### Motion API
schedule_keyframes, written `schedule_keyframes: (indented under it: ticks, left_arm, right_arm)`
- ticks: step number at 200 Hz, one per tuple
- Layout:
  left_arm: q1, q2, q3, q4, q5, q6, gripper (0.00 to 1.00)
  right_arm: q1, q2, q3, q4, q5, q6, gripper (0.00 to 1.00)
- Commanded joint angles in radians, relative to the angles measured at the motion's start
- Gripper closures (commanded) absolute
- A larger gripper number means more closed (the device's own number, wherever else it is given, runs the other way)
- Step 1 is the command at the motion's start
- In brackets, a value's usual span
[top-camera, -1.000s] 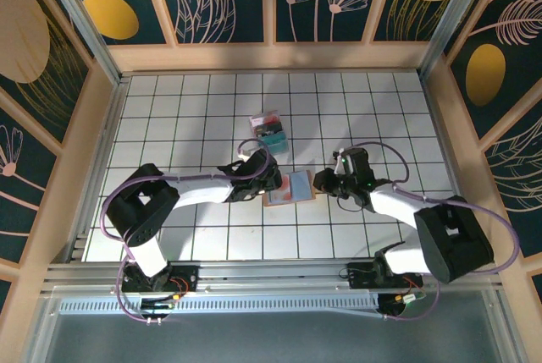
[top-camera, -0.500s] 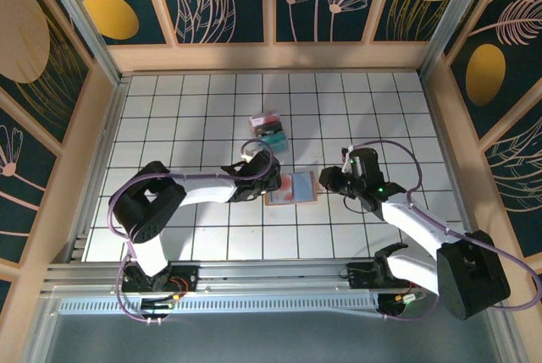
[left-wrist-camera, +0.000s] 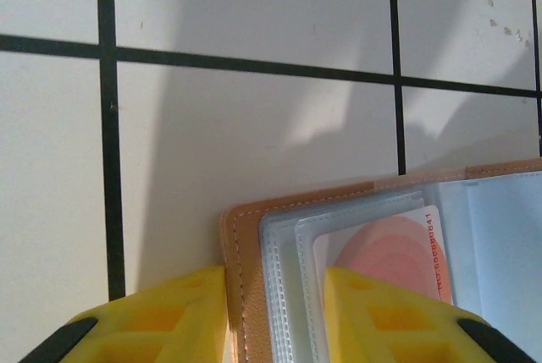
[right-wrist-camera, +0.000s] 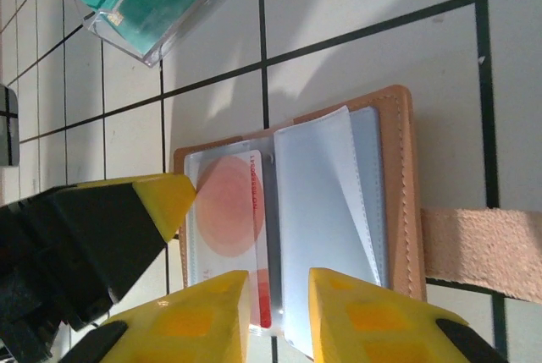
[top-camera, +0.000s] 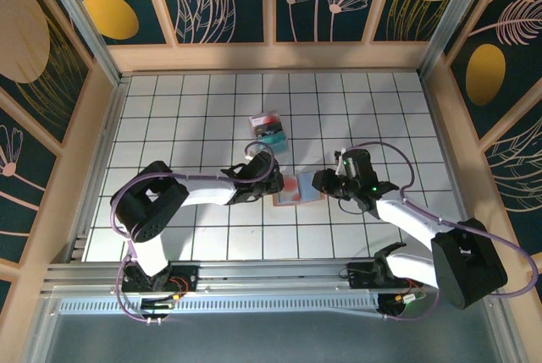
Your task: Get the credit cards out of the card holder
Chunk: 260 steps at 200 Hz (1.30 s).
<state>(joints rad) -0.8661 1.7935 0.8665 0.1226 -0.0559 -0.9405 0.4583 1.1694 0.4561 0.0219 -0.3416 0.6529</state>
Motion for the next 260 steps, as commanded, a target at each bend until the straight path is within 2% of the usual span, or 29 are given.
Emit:
schedule_keyframes:
  ticks: [1, 21, 60, 119, 160, 181, 188, 197, 217, 229, 260]
  left_arm:
    - [-0.007, -0.019, -0.036, -0.014, 0.039, -0.007, 0.65]
    - [-0.010, -0.024, -0.047, -0.004, 0.045, 0.003, 0.64]
    - [-0.010, -0.039, -0.014, -0.052, -0.009, 0.043, 0.64]
    - [-0.010, -0.148, 0.032, -0.171, -0.132, 0.094, 0.49]
    - [-0.011, -0.155, 0.014, -0.091, -0.087, 0.098, 0.43]
    - [-0.018, -0.145, 0.012, -0.098, -0.132, 0.109, 0.39]
    - [-0.021, -0.143, 0.012, -0.108, -0.151, 0.109, 0.35]
    - [-0.025, -0.142, 0.011, -0.116, -0.168, 0.112, 0.24]
    - [-0.044, -0.139, 0.010, -0.134, -0.213, 0.102, 0.06]
    - [-0.055, -0.131, 0.014, -0.142, -0.231, 0.099, 0.01]
    - [-0.067, -0.093, 0.037, -0.192, -0.263, 0.080, 0.01]
  right_arm:
    - [0.025, 0.020, 0.026, 0.045, -0.032, 0.023, 0.73]
    - [0.033, 0.056, 0.029, 0.072, -0.061, 0.035, 0.71]
    - [0.041, 0.145, 0.041, 0.134, -0.128, 0.064, 0.71]
    - [0.082, 0.205, 0.121, 0.063, -0.059, 0.037, 0.71]
    - [0.082, 0.236, 0.153, 0.049, -0.083, 0.033, 0.72]
    - [0.080, 0.242, 0.164, 0.032, -0.075, 0.024, 0.72]
    - [0.079, 0.242, 0.171, 0.025, -0.070, 0.019, 0.72]
    - [0.077, 0.247, 0.177, 0.020, -0.071, 0.015, 0.72]
    - [0.072, 0.260, 0.194, 0.011, -0.074, 0.005, 0.72]
    - [0.071, 0.269, 0.200, 0.007, -0.081, -0.002, 0.72]
    - [0.069, 0.282, 0.204, 0.009, -0.096, -0.013, 0.72]
